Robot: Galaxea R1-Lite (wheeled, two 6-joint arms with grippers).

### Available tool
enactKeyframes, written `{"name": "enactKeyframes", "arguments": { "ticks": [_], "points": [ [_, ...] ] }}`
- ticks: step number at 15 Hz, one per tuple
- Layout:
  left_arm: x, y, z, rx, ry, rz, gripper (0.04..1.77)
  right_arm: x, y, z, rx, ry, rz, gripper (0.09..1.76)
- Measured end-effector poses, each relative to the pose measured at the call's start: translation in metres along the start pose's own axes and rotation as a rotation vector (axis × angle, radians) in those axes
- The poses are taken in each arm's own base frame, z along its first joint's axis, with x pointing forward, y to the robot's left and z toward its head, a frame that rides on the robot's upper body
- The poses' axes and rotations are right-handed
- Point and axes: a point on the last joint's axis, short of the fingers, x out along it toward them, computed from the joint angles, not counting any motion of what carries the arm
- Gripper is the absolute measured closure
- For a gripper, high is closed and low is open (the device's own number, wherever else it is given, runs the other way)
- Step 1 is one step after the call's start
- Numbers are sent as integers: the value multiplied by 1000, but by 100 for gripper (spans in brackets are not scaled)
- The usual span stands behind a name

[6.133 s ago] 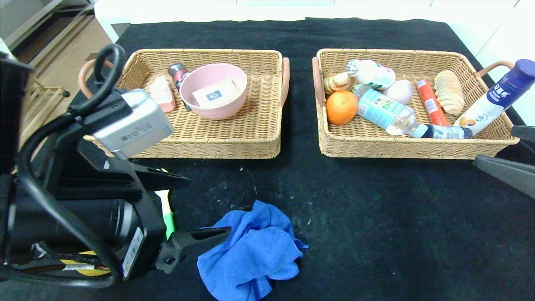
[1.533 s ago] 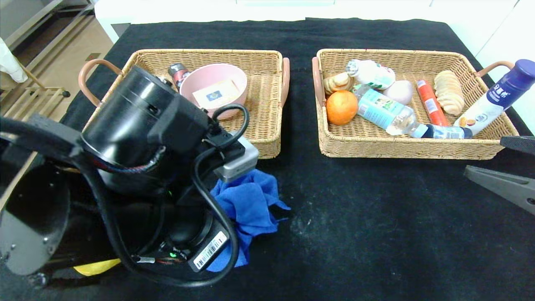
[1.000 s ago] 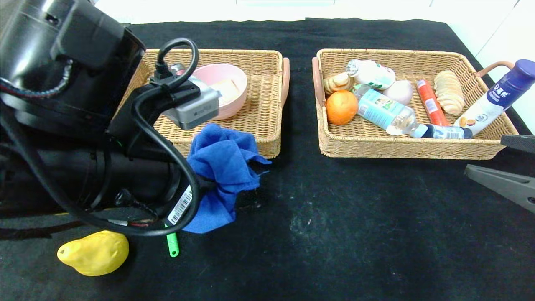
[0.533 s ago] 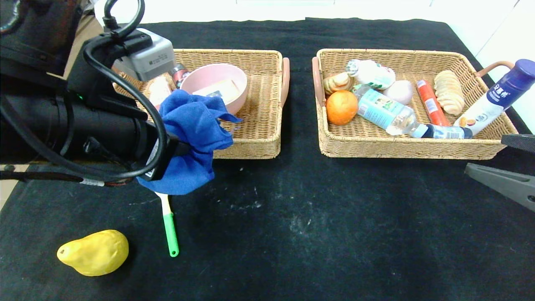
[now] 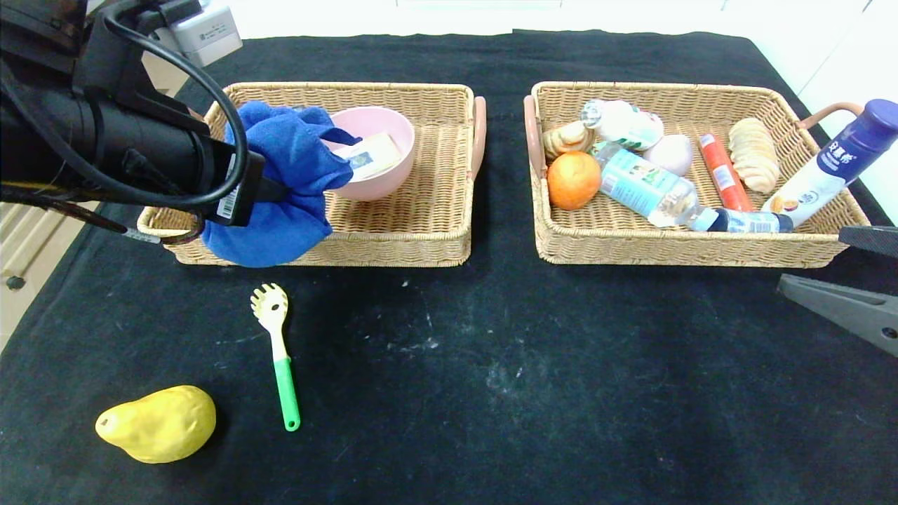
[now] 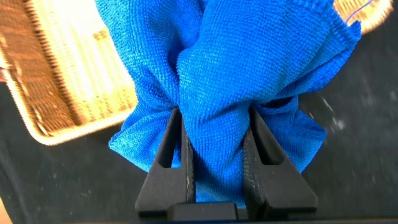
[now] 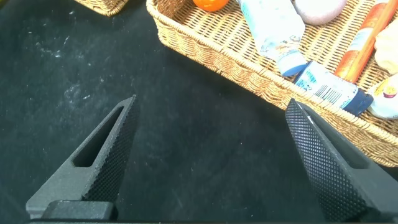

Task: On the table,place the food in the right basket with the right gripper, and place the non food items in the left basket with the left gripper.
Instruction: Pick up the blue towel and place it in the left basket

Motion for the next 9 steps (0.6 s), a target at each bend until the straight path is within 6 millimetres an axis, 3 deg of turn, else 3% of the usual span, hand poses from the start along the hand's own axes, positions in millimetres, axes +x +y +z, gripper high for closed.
{"name": "enactKeyframes", "arguments": {
  "ticks": [9],
  "points": [
    [34,38,25,-131,-113,81,133,0,0,-1,1,2,1,14]
  ]
}}
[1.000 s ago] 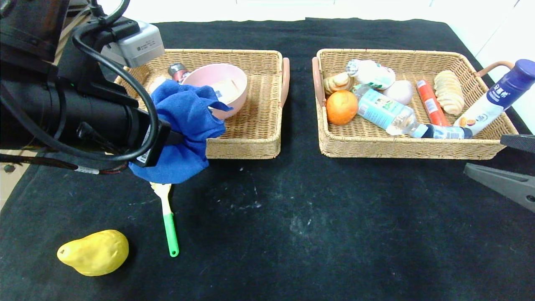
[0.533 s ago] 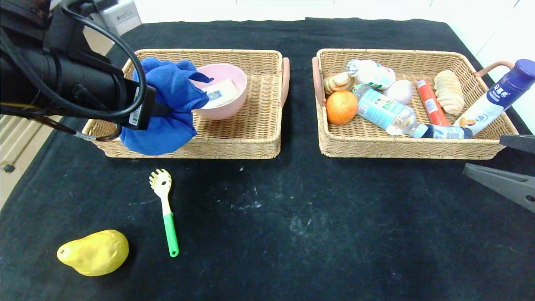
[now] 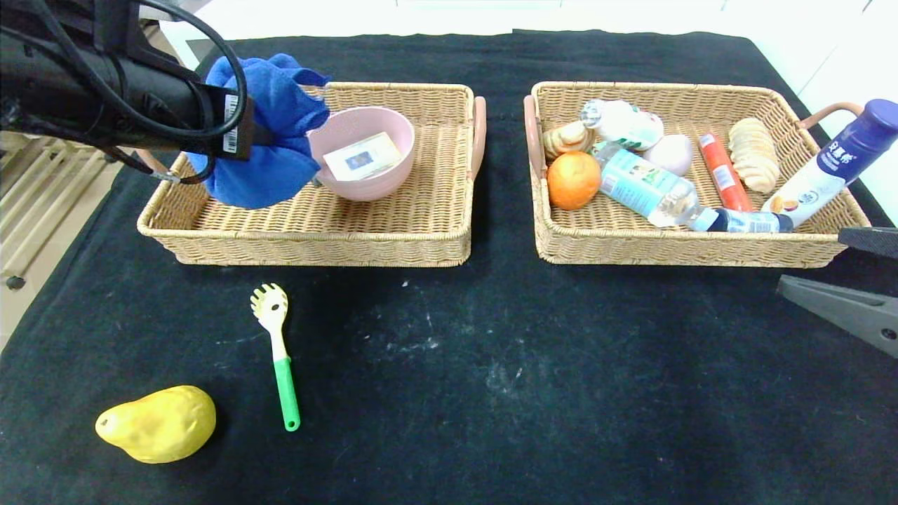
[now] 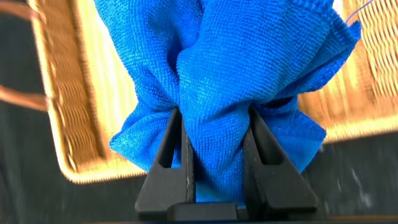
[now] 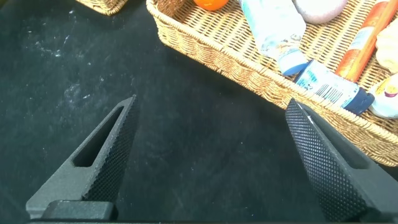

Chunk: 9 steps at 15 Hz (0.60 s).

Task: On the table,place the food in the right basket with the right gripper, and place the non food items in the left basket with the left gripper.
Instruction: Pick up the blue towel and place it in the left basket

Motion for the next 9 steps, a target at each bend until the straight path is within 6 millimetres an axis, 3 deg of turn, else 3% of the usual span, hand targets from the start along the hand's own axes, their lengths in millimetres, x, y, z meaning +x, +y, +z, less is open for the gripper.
{"name": "enactKeyframes", "arguments": {
  "ticks": [9],
  "points": [
    [47,25,0,-44,-66,32,133,0,-1,0,1,1,-3,14]
  ]
}}
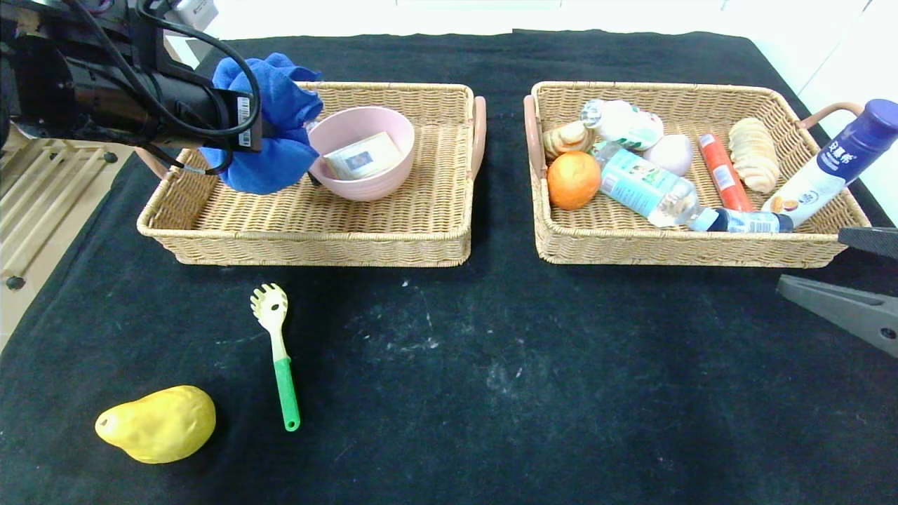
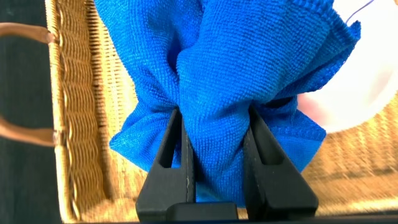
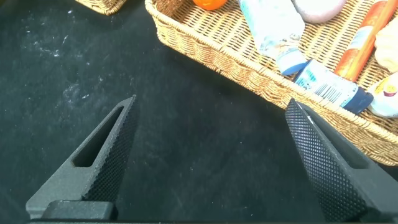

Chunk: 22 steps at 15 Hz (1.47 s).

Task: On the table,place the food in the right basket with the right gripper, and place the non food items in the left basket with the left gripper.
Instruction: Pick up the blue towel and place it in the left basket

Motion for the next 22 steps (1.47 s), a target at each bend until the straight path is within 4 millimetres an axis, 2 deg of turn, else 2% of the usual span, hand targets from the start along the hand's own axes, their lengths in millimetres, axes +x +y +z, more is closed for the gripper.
{"name": "enactKeyframes", "arguments": {
  "ticks": [4,9,12,15,18,22],
  "points": [
    [17,13,-2,-18,-49,19,133,1,0,0,1,3,-1,14],
    [26,18,-7,-19,-44,33,133,2,-1,-1,3,7,-3,14],
    [27,18,-8,-18,-40,24,94,2,-1,-1,4,10,-5,14],
    [26,18,-7,-21,-43,18,67,3,-2,-2,5,11,-6,14],
    [26,18,-8,-21,-42,18,48,3,-2,-2,5,11,-6,14],
    [26,18,-8,-21,-42,18,33,3,-2,-2,4,11,-7,14]
  ]
}}
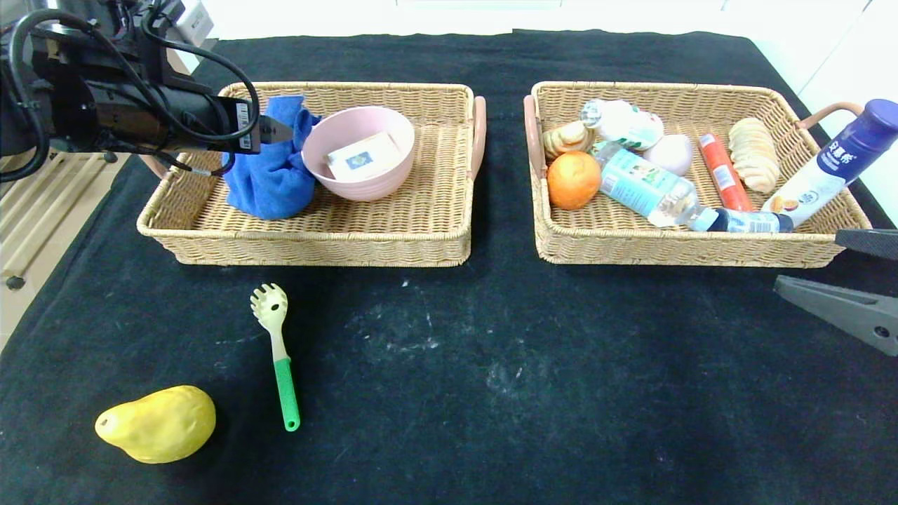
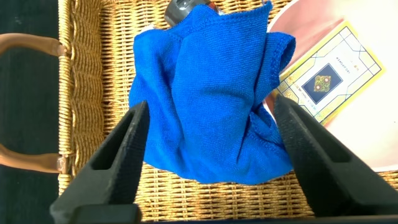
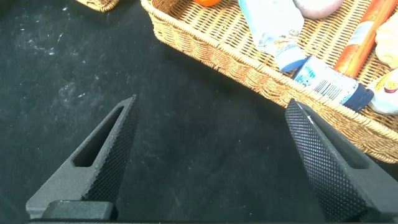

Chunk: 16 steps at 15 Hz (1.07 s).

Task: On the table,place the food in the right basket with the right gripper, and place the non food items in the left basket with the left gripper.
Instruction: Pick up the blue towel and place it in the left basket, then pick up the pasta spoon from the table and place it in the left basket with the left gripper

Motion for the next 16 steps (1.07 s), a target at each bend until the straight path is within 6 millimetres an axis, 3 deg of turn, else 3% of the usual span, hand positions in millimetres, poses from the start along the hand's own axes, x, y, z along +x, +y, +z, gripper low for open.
{"name": "enactKeyframes", "arguments": {
  "ticks": [10,16],
  "points": [
    [-1,0,0,2,6,-1,16,0,0,-1,1,2,1,14],
    [-12,-2,-2,3,20,-9,12,0,0,0,1,1,1,14]
  ]
}}
